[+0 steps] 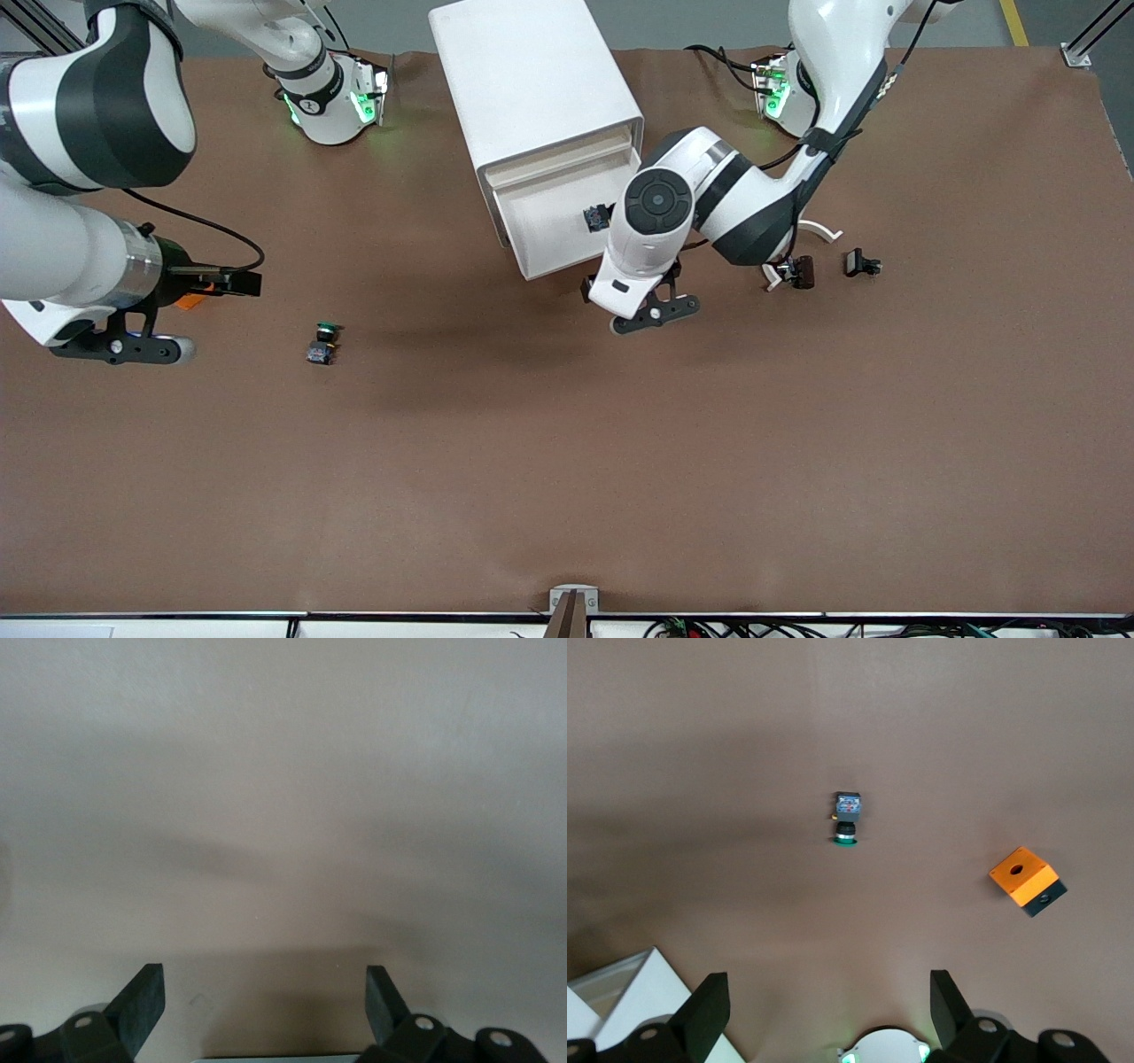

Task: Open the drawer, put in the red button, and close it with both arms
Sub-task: 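Push the drawer shut with the left gripper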

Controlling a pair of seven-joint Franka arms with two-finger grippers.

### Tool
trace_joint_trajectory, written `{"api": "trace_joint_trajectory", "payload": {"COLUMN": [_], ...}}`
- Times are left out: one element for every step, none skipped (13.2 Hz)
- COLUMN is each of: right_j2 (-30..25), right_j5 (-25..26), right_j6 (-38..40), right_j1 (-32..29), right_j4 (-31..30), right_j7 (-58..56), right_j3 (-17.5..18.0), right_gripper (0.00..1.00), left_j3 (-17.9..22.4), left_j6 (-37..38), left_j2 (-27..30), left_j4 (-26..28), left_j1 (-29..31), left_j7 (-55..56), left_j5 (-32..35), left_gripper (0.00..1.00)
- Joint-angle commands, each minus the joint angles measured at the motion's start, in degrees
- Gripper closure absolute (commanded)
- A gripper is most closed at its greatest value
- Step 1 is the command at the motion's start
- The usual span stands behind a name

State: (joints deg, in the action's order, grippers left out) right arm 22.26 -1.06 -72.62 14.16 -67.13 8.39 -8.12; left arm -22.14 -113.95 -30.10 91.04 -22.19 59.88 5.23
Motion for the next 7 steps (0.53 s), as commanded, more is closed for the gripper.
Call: {"api": "trace_joint_trajectory", "payload": {"right_j2": [-1.3,-1.2,-1.0,-0.9,-0.8,-0.7,-0.6], "right_j5": [0.7,0.3,0.1,0.1,0.3,0.8,0.7], "right_j6": [0.2,-0.5,-1.3,-1.8,-1.7,-1.7,-1.9], "right_j1": [-4.7,-6.5,-8.0,-8.6,-8.5,-7.9,-8.1], "right_j4": [-0.8,-0.8,-0.7,-0.5,0.3,0.8,0.9], "right_j7": [-8.7,-9.7,-10.1,-10.4,-9.5,-9.5,-9.4], "right_j3": [1.2,1.3,1.4,1.4,1.4,1.2,1.3], "right_gripper": [0.00,0.00,0.00,0.00,0.00,0.00,0.00], "left_j3": [0.2,0.2,0.2,0.2,0.1,0.0,0.0], "left_j6": [-0.6,-0.6,-0.6,-0.6,-0.7,-1.4,-2.1], "left_j2": [-1.0,-1.4,-1.6,-1.7,-2.1,-2.4,-2.9], "left_j4": [-0.1,-0.1,-0.1,-0.1,-0.1,0.0,0.1], "left_j1": [-2.1,-3.0,-3.5,-4.0,-4.6,-4.8,-5.4], "left_j7": [1.2,1.3,1.3,1.5,2.4,3.4,4.2], "left_j5": [1.3,1.3,1.4,1.3,1.1,0.7,0.7], "left_gripper": [0.00,0.00,0.00,0.00,0.00,0.00,0.00]}}
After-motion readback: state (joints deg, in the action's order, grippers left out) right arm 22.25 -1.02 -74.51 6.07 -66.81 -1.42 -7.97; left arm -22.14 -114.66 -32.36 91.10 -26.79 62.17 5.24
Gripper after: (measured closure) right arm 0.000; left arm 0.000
